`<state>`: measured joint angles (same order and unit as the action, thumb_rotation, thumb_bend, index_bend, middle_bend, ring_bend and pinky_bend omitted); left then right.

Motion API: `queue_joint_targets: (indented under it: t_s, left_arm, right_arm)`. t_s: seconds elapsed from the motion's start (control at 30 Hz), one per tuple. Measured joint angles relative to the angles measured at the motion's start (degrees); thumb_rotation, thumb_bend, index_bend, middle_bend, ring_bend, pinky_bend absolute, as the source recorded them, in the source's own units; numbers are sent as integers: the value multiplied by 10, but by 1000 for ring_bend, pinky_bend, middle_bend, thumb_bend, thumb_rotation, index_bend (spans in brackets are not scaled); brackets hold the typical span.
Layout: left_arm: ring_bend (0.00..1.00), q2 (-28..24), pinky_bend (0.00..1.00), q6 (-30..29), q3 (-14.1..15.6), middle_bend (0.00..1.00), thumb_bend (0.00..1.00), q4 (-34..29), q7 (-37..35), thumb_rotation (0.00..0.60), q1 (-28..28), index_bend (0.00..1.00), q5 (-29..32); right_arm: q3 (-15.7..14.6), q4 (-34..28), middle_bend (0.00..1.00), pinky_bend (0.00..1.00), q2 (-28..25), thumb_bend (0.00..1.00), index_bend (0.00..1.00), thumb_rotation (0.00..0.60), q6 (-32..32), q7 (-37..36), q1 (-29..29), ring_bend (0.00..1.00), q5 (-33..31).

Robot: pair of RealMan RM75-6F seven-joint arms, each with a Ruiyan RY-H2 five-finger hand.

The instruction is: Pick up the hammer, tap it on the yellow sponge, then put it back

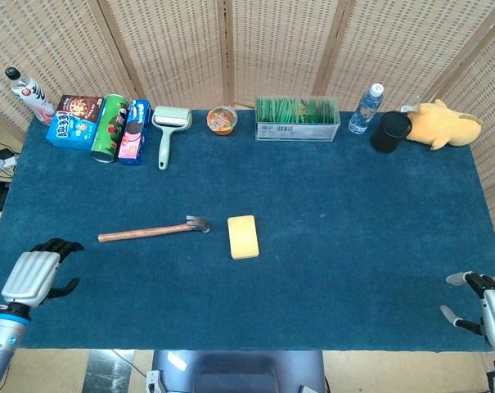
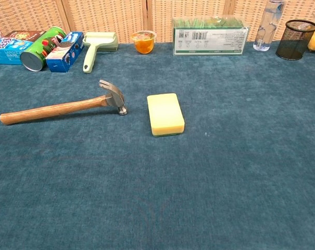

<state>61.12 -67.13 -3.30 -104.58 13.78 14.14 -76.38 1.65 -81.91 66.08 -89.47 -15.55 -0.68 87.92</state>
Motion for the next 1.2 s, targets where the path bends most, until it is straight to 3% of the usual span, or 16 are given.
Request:
queue_joint_targets:
  t_s: [0.2, 0.43, 0.97, 1.13, 1.2]
  left_arm:
    - [182, 26, 277, 73, -33, 281, 329, 11, 25, 600, 62, 235, 67]
    - [182, 99, 278, 143, -66, 280, 329, 70, 66, 600, 148, 236, 149]
    - [182, 252, 311, 183, -84, 281, 333, 202, 106, 600, 247, 236, 242]
    - [195, 280, 345, 187, -86, 281, 413, 237, 101, 600, 264, 238, 250]
    - [223, 288, 368, 186, -86, 292, 462, 248, 98, 600, 267, 281, 249]
  right_arm:
    - [-1, 8, 438, 323, 0, 207, 399, 600, -5, -10, -9, 411, -6]
    - [1, 13, 438, 322, 1, 207, 399, 600, -10, -13, -18, 411, -15]
    - [4, 9, 441, 322, -3, 207, 399, 600, -9, -6, -30, 411, -30]
    - [5, 7, 442, 322, -6, 206, 399, 600, -16, -5, -38, 411, -34]
    - [5, 5, 443, 322, -6, 206, 399, 600, -16, -4, -41, 411, -37]
